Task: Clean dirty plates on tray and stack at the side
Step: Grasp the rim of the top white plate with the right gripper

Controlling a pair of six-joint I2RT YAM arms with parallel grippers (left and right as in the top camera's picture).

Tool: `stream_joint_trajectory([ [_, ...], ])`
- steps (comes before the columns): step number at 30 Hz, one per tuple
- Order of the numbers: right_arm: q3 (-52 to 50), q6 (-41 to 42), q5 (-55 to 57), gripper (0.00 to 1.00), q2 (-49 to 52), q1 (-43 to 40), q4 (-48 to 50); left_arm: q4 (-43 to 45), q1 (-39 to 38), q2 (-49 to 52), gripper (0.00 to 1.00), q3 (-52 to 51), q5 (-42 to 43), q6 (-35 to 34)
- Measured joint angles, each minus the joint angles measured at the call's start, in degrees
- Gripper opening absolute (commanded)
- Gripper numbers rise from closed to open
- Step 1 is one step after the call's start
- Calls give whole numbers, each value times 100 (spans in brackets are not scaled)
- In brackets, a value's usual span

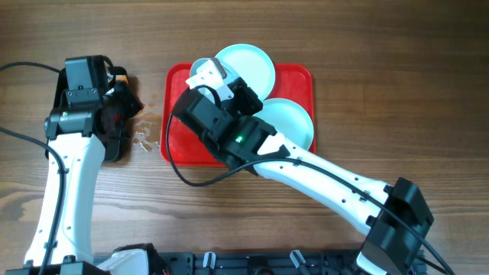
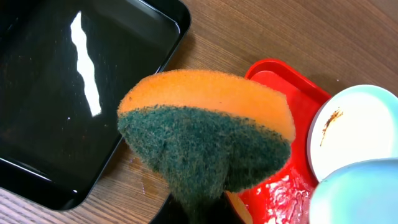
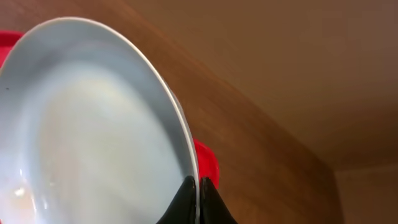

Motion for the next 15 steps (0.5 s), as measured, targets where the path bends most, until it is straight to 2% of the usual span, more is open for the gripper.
stream_joint_trajectory([
  [5,0,404,-282,4,0,-59,-101,-2,0,0,4,0,2,0],
  [11,0,367,251,4,0,-76,-15,0,0,0,4,0,4,0],
  [15,0,175,-138,4,0,-81,-234,7,0,0,4,0,153,-4],
])
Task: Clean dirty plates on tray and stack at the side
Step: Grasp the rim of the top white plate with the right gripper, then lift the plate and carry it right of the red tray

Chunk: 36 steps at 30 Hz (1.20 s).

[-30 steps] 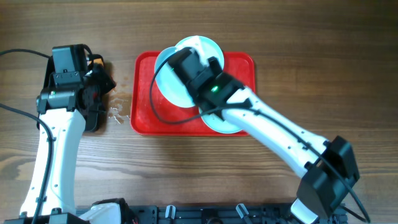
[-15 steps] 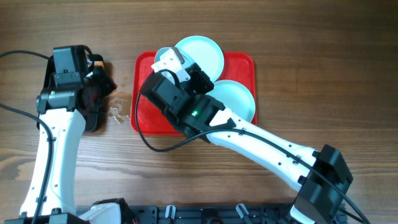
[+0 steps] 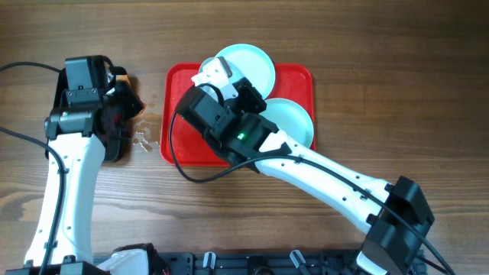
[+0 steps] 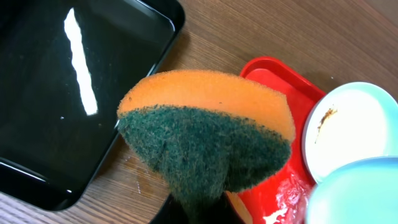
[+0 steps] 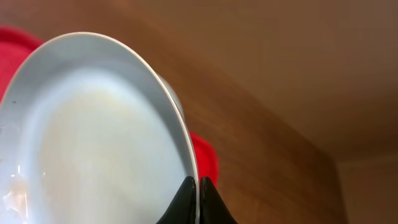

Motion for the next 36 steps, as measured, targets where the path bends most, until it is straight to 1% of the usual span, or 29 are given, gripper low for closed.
stream_joint_trajectory([
  [3,0,310,-243,4,0,0,-11,4,0,0,4,0,52,-17],
  [5,0,229,-549,4,0,-2,50,4,0,0,4,0,85,-20],
  [8,0,330,92,4,0,68,79,2,0,0,4,0,94,-20],
  [10,2,-11,133,4,0,70,149,7,0,0,4,0,105,-20],
  [12,0,-83,107,4,0,70,-57,20,0,0,4,0,105,-20],
  [14,0,240,-306,4,0,33,-315,17,0,0,4,0,105,-20],
  [15,0,382,-686,5,0,-22,-356,11,0,0,4,0,107,-20],
  [16,0,588,-1375,4,0,-168,-374,4,0,0,4,0,107,-20],
  [17,0,835,-2009,4,0,-348,-352,4,0,0,4,0,105,-20],
  [19,0,1191,-2881,4,0,-688,-339,-2,0,0,4,0,107,-20],
  [22,0,1663,-4275,4,0,-1515,-487,-2,0,0,4,-2,107,-20],
  [25,0,1888,-5239,4,0,-2269,-625,-2,0,0,4,-2,107,-20],
  [27,0,1987,-5912,4,0,-2938,-645,-2,0,0,4,-2,107,-20],
  [31,-164,2037,-6736,4,0,-4201,-621,-11,0,0,4,-2,107,-20],
  [36,-566,1910,-7029,4,0,-5484,-623,-52,0,0,4,-2,107,-20],
])
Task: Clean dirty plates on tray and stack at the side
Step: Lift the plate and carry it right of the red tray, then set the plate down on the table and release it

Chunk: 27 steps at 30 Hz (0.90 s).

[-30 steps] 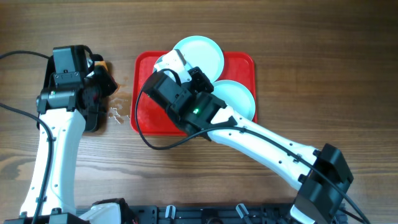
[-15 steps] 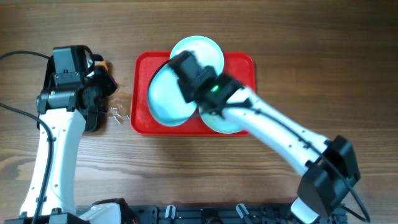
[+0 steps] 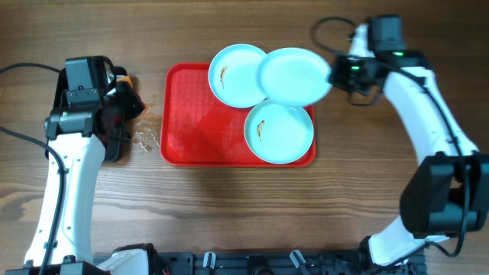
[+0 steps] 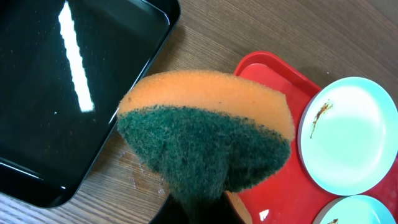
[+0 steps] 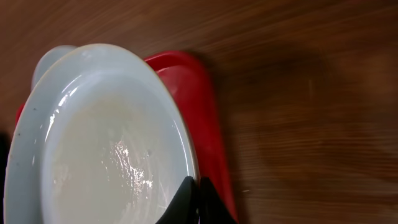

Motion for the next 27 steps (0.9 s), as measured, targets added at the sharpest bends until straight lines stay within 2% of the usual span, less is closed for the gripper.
stream_joint_trajectory([
  [7,-446,125,46,4,0,-1565,46,-39,0,0,4,0,0,0],
  [9,-605,223,542,4,0,-1757,44,-39,0,0,4,0,0,0],
  [10,-664,271,831,11,0,-1792,46,-39,0,0,4,0,0,0],
  [11,-717,295,1088,30,0,-1814,46,-39,0,0,4,0,0,0],
  [12,-750,326,1211,45,0,-1814,46,-37,0,0,4,0,0,0],
  [14,-774,376,1298,52,0,-1814,72,-37,0,0,4,0,0,2],
  [17,-774,343,1117,51,0,-1814,74,-39,0,0,4,0,0,0],
  [21,-774,66,258,54,-20,-1790,31,-37,0,0,4,0,0,0],
  [22,-772,-20,-133,66,-107,-1716,15,-37,0,0,4,0,0,2],
  [24,-704,-337,-737,98,-468,-1303,76,-35,0,0,4,0,0,0],
  [27,-393,-658,-828,99,-962,-92,428,74,-2,4,4,0,136,2],
])
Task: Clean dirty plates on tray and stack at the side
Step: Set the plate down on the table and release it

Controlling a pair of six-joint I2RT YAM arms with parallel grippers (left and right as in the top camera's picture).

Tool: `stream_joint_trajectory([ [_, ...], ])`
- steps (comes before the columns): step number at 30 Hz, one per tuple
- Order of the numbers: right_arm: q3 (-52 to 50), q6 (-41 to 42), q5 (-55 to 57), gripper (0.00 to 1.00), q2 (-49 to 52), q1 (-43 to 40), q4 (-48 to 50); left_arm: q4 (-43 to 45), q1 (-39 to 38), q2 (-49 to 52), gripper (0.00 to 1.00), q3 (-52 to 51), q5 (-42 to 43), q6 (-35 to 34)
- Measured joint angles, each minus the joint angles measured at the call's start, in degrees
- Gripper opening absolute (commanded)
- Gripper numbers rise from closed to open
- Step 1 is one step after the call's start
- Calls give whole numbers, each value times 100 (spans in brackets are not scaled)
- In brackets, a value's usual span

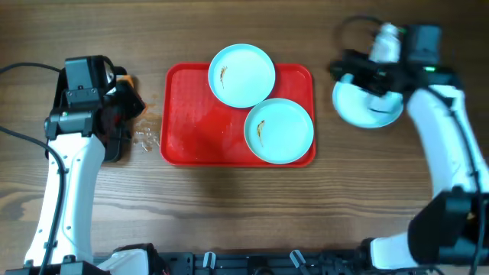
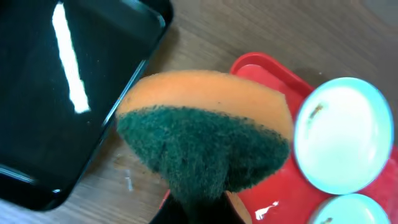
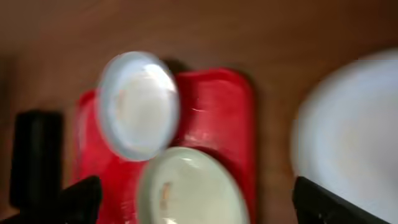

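A red tray [image 1: 183, 114] holds two pale blue plates with brown smears, one at the back [image 1: 241, 75] and one at the front right [image 1: 279, 131]. A third pale blue plate [image 1: 367, 107] lies on the table to the right of the tray, also seen blurred in the right wrist view [image 3: 354, 130]. My right gripper [image 1: 365, 76] hovers over that plate's left rim, open and empty [image 3: 196, 186]. My left gripper [image 2: 199, 211] is shut on an orange and green sponge [image 2: 205, 137], held left of the tray [image 1: 122, 80].
A black tray [image 2: 50, 93] lies by the left arm, left of the red tray. Small wet specks [image 1: 145, 137] sit on the wood between the left arm and the red tray. Cables trail at the table's back right.
The right gripper held the clean plate over the tray's back right corner. Now that plate lies on the table right of the tray and the gripper is open. The left arm barely moved.
The right gripper first held a plate by its rim over the left part of the tray, near the sponge. Then it held the plate over the tray's back right corner. Now the plate rests on the table, released. The left gripper kept the sponge throughout.
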Motion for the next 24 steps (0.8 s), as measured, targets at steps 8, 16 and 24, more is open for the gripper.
stream_joint_trajectory([
  [8,514,-17,745,95,1126,1867,422,0,-321,225,4,0,553,546],
  [16,896,374,1349,42,2531,1882,1239,-72,-343,378,4,0,601,713],
  [24,942,710,1545,32,3121,1904,1631,-111,-343,389,4,0,616,715],
])
